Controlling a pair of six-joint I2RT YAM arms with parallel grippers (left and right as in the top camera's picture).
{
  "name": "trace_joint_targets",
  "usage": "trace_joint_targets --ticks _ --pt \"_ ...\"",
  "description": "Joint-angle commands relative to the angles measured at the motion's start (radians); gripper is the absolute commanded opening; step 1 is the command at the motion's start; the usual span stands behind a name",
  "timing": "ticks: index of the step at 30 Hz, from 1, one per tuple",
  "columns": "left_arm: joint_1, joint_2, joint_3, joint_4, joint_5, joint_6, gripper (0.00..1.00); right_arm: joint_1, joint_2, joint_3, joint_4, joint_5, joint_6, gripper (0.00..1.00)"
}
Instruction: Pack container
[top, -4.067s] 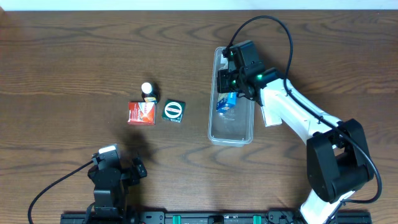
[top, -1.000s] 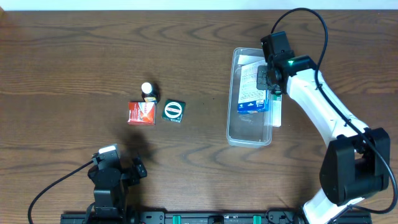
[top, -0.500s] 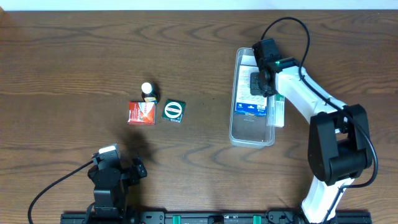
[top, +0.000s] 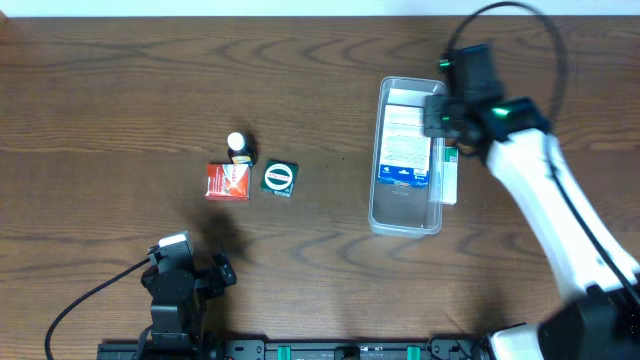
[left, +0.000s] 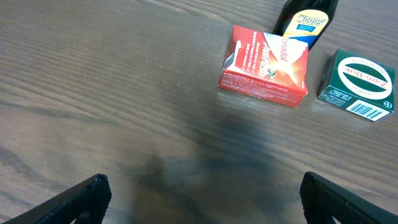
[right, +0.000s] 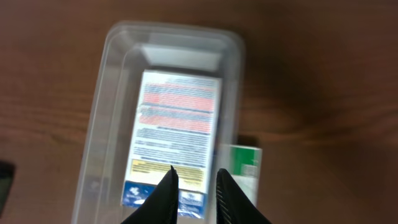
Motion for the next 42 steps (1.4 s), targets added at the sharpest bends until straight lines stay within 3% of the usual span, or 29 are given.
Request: trace_joint_targets --ticks 1,14,22,29,31,33,36,39,42 --pt "0.006 -0.004 -0.013 -0.003 -0.004 0.006 0.98 -0.063 -0.005 0.001 -0.015 -0.004 0.024 0.2" --pt "0.006 -0.004 -0.013 -0.003 -0.004 0.006 0.98 -0.106 0.29 -0.023 0.074 -0.11 0.08 0.12" --pt "0.006 -0.004 -0.013 -0.003 -0.004 0.006 0.98 -0.086 0.316 -0.023 0.137 -0.301 0.068 0.11" --pt "0.006 -0.004 -0.013 -0.003 -0.004 0.006 0.98 -0.057 0.312 -0.022 0.125 -0.272 0.069 0.17" --pt "0.006 -0.004 -0.013 -0.003 -0.004 0.006 0.98 -0.066 0.306 -0.022 0.08 -0.22 0.08 0.24" --pt "0.006 -0.004 -0.013 -0.003 -0.004 0.006 0.98 -0.076 0.303 -0.022 0.021 -0.169 0.091 0.48" --pt "0.006 -0.004 -0.013 -0.003 -0.004 0.006 0.98 -0.084 0.303 -0.023 -0.04 -0.095 0.09 0.7" --pt "0.006 -0.004 -0.013 -0.003 -0.004 0.006 0.98 -0.085 0.303 -0.023 -0.065 -0.051 0.082 0.82" --pt "0.006 -0.004 -0.013 -0.003 -0.004 0.006 0.98 -0.085 0.307 -0.025 -0.068 -0.051 0.083 0.87"
